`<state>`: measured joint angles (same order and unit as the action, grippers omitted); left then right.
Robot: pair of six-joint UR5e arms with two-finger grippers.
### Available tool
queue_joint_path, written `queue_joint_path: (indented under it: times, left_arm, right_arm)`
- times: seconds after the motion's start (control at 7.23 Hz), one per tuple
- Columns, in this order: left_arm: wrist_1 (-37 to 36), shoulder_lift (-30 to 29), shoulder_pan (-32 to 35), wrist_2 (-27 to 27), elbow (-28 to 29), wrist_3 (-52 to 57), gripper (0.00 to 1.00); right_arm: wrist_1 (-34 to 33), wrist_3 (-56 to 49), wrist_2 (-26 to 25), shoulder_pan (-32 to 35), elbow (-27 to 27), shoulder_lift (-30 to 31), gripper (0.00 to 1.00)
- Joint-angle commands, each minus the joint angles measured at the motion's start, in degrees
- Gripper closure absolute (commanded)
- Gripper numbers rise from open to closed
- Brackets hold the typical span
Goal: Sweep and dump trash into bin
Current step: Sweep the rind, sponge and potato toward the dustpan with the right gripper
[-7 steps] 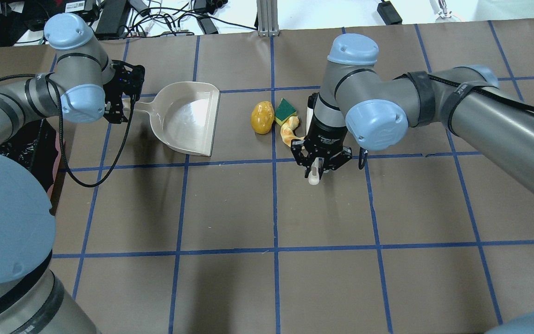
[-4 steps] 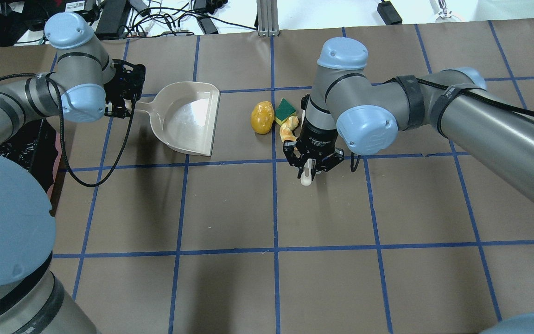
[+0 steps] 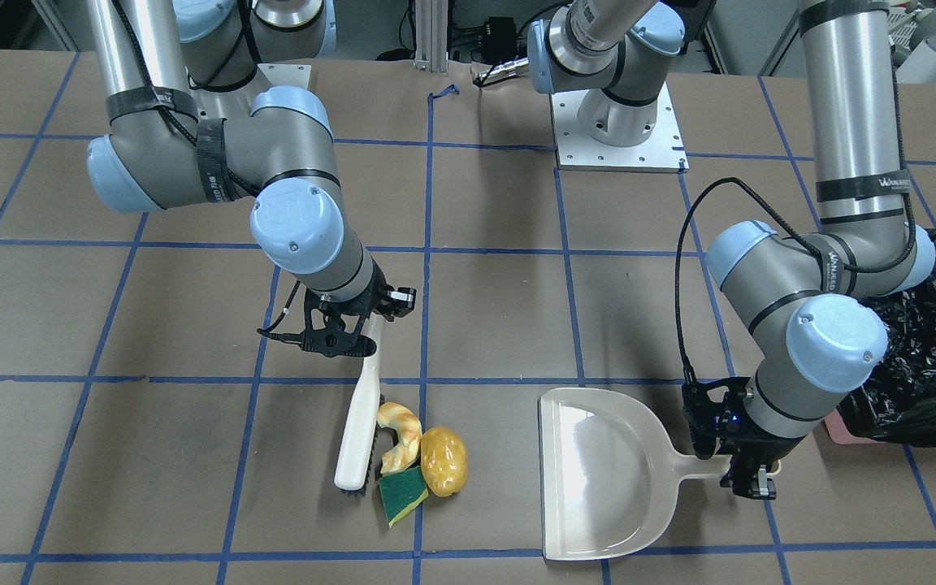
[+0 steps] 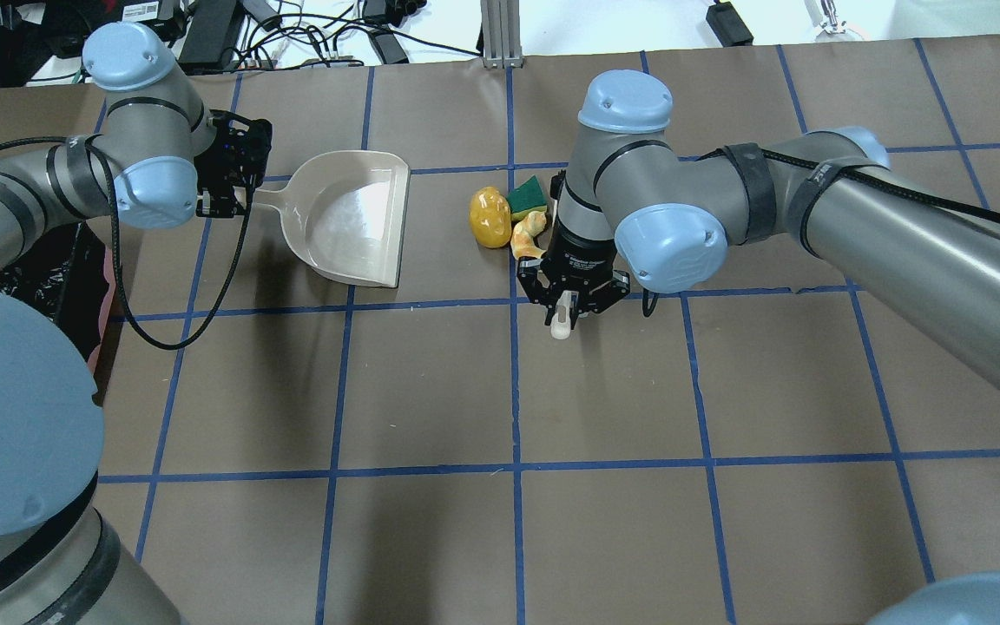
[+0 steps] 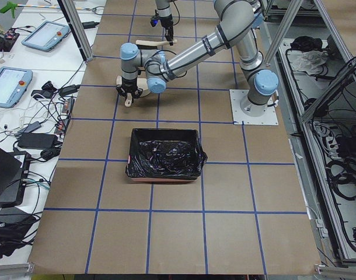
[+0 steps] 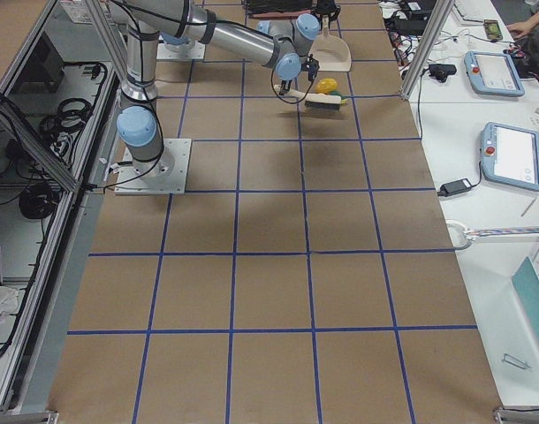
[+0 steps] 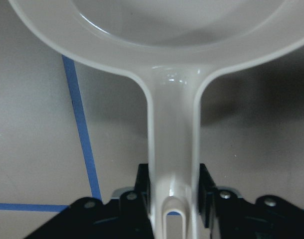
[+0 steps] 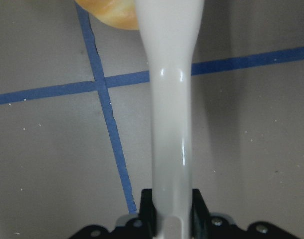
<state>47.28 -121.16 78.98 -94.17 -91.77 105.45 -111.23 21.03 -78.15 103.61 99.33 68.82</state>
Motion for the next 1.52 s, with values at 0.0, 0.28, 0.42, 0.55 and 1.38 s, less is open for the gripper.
queue_joint_path:
  times: [0.0,0.28,0.42,0.55,1.38]
  left_arm:
    - [-0.1,-0.1,0.2,-0.3,-0.1,-0.5,0.86]
    - [0.1,0.0,0.4,-1.8,-0.1,-0.7,0.86]
    - [0.3,0.3,0.4,-1.8,-0.1,-0.7,0.86]
    - [0.3,0.1,0.4,-1.8,-0.1,-0.9,0.86]
    - [0.7,0.6,0.5,-1.9,-0.1,-1.3,0.86]
  right_arm:
    - [-0.9,2.4,-0.1,2.2,-3.2,-2.5,1.0]
    - [-2.1,4.0,-0.1,4.3,-4.9,-4.0,1.0]
    - [-2.2,3.8,-0.1,4.8,-5.0,-4.0,1.0]
    - [-4.2,3.9,-0.2,5.5,-5.0,-4.0,1.0]
    - [-4.6,6.3,2.9,7.0,-6.8,-6.8,1.0]
